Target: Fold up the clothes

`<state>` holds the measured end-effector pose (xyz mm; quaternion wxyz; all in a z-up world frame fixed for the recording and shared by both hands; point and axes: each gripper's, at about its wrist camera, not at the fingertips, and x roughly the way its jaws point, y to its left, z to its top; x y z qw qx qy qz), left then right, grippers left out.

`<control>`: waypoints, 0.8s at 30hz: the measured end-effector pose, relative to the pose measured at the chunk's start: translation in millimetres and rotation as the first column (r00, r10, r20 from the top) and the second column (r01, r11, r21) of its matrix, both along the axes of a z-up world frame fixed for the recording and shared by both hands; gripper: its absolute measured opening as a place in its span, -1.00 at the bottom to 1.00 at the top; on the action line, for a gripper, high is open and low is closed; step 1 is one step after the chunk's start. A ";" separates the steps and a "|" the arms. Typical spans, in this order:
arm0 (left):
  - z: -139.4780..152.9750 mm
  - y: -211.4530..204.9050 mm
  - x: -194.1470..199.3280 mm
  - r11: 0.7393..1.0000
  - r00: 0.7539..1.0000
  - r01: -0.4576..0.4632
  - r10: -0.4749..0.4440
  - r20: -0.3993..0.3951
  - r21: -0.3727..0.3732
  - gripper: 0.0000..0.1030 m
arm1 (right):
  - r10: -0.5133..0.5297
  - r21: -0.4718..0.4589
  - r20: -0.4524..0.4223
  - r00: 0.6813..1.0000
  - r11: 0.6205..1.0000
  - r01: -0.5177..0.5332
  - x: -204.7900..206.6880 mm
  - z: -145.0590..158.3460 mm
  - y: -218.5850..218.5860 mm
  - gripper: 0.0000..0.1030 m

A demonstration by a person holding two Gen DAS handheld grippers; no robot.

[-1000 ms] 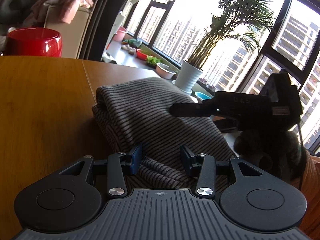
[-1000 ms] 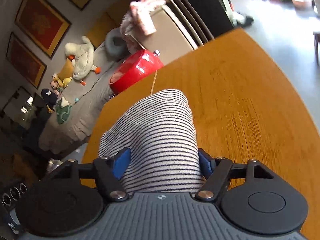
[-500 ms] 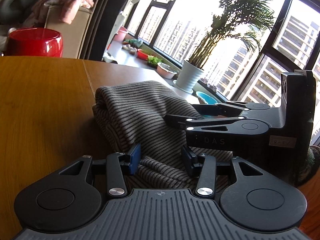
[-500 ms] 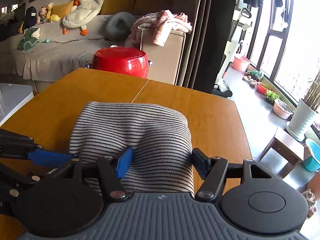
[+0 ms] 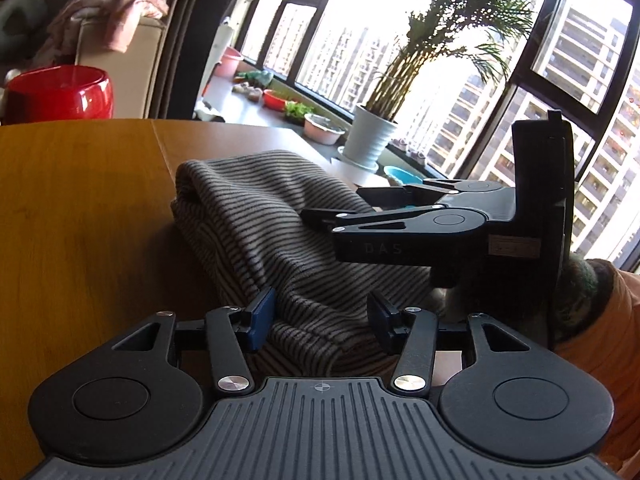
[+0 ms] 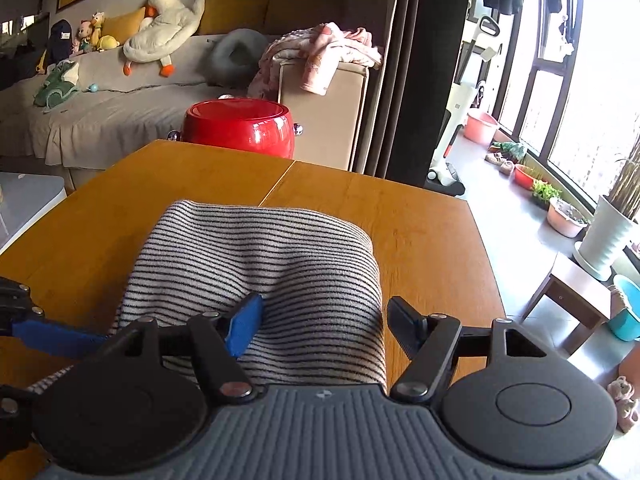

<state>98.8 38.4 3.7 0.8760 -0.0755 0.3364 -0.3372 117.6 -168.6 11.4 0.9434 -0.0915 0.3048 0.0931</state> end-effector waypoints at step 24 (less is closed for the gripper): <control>5.9 -22.1 25.8 0.995 0.995 -0.086 0.084 0.055 0.041 -0.14 | 0.110 0.282 -0.056 0.992 0.955 -0.090 -44.2 -11.1 -58.6 0.65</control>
